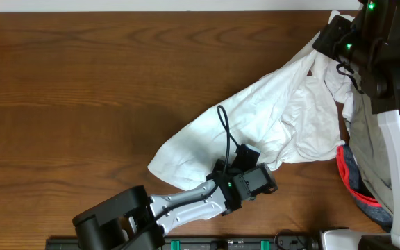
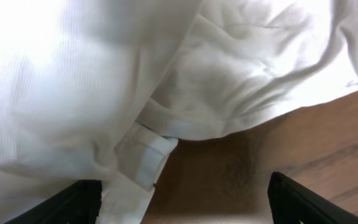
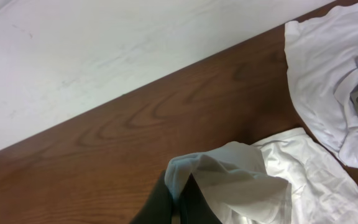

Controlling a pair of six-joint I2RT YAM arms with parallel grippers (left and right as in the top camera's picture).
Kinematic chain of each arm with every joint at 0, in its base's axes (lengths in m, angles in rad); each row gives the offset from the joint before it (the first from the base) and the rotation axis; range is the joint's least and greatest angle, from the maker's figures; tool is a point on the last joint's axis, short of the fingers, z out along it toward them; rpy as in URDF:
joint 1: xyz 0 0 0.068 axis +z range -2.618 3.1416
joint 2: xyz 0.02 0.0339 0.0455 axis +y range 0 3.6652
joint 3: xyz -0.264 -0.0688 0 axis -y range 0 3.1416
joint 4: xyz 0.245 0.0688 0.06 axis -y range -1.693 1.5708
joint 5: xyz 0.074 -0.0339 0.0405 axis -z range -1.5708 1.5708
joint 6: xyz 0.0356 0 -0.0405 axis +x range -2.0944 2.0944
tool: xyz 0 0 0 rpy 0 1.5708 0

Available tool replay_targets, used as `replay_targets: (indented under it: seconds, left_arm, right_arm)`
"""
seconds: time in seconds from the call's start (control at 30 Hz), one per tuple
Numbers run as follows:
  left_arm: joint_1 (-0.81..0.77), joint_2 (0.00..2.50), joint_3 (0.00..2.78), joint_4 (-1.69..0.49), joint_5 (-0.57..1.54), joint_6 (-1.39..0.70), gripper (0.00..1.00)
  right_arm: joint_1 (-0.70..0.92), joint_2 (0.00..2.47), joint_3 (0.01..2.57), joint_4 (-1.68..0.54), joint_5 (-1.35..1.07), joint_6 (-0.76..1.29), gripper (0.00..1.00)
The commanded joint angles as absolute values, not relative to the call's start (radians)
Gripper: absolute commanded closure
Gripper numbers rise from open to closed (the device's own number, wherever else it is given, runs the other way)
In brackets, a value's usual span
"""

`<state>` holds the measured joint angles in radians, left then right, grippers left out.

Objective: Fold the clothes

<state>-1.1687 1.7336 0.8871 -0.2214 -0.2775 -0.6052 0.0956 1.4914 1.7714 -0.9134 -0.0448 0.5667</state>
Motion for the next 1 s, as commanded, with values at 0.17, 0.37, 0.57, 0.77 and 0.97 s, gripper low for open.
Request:
replay_targets:
  seconds: [0.17, 0.37, 0.57, 0.77, 0.97]
  left_arm:
    - [-1.168, 1.727, 0.896, -0.229, -0.171, -0.588, 0.24]
    - [-1.169, 1.713, 0.897, -0.231, -0.194, -0.579, 0.24]
    - [-1.169, 1.715, 0.897, -0.224, -0.222, -0.577, 0.24]
    - [-1.169, 1.751, 0.897, -0.218, -0.282, -0.576, 0.24]
    - [-1.168, 1.809, 0.897, -0.187, -0.320, -0.569, 0.43]
  right_arm:
    - [0.085, 1.491, 1.793, -0.913, -0.034, 0.571, 0.99]
    - [0.085, 1.491, 1.793, -0.913, -0.034, 0.571, 0.99]
    - [0.086, 1.491, 1.793, -0.914, -0.035, 0.571, 0.99]
    - [0.086, 1.491, 1.794, -0.916, -0.060, 0.572, 0.99]
    - [0.086, 1.491, 1.794, -0.917, -0.060, 0.572, 0.99]
